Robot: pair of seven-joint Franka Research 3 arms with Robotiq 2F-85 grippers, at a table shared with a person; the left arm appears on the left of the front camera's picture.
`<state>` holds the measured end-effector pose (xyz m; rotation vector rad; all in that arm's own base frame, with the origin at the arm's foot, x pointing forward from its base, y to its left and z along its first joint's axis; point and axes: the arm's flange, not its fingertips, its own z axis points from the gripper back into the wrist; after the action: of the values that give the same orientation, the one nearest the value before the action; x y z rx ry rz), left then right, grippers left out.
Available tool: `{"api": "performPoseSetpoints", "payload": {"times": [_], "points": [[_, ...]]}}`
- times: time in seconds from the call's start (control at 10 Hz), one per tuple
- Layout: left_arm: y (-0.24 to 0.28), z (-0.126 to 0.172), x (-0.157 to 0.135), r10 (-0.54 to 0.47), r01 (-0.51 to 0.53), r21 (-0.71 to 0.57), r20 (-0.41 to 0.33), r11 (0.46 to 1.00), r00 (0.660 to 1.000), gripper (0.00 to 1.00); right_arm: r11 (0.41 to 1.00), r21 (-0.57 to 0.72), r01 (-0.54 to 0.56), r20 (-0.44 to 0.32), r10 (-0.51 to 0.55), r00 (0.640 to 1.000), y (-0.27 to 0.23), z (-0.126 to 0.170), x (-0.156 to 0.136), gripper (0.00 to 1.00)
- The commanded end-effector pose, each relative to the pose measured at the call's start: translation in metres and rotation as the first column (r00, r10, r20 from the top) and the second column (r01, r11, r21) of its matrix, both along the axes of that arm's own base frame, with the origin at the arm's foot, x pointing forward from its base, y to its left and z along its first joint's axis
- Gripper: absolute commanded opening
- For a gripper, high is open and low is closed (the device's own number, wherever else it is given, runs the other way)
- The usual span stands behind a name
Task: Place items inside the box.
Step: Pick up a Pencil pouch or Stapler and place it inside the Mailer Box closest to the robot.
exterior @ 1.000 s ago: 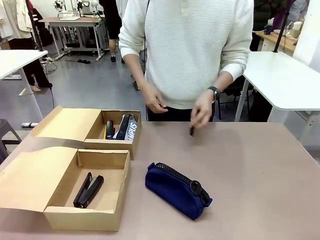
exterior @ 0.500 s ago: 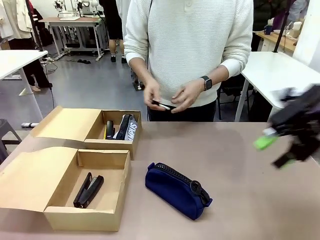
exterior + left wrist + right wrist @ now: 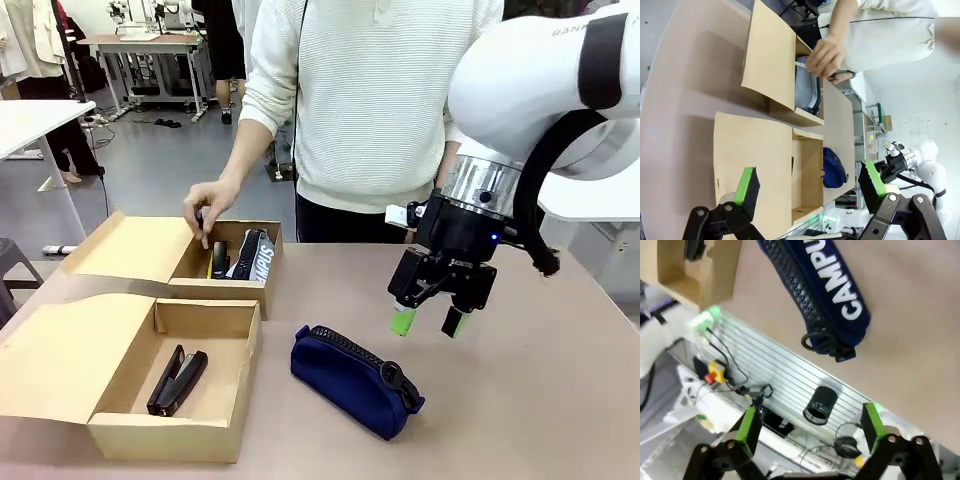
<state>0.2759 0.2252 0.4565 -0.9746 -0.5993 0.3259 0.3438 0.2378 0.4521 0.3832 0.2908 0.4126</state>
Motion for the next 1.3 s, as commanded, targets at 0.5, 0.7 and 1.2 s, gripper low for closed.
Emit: {"api": "performPoseSetpoints", "payload": {"times": [0.5, 0.7, 1.2], "points": [[0.000, 0.000, -0.001, -0.002, 0.002, -0.008, 0.031, 1.000, 1.000, 1.00, 0.995, -0.103, 0.005, 0.337, 0.030, 0.941, 0.069, -0.043, 0.024, 1.00], [0.000, 0.000, -0.001, -0.002, 0.002, -0.008, 0.031, 1.000, 1.000, 1.00, 0.990, -0.124, -0.063, 0.349, 0.103, 0.932, 0.085, -0.063, 0.026, 1.00], [0.000, 0.000, -0.001, -0.002, 0.002, -0.008, 0.031, 1.000, 1.000, 1.00, 0.966, -0.184, -0.184, 0.307, 0.234, 0.923, 0.116, -0.111, 0.029, 1.00]]}}
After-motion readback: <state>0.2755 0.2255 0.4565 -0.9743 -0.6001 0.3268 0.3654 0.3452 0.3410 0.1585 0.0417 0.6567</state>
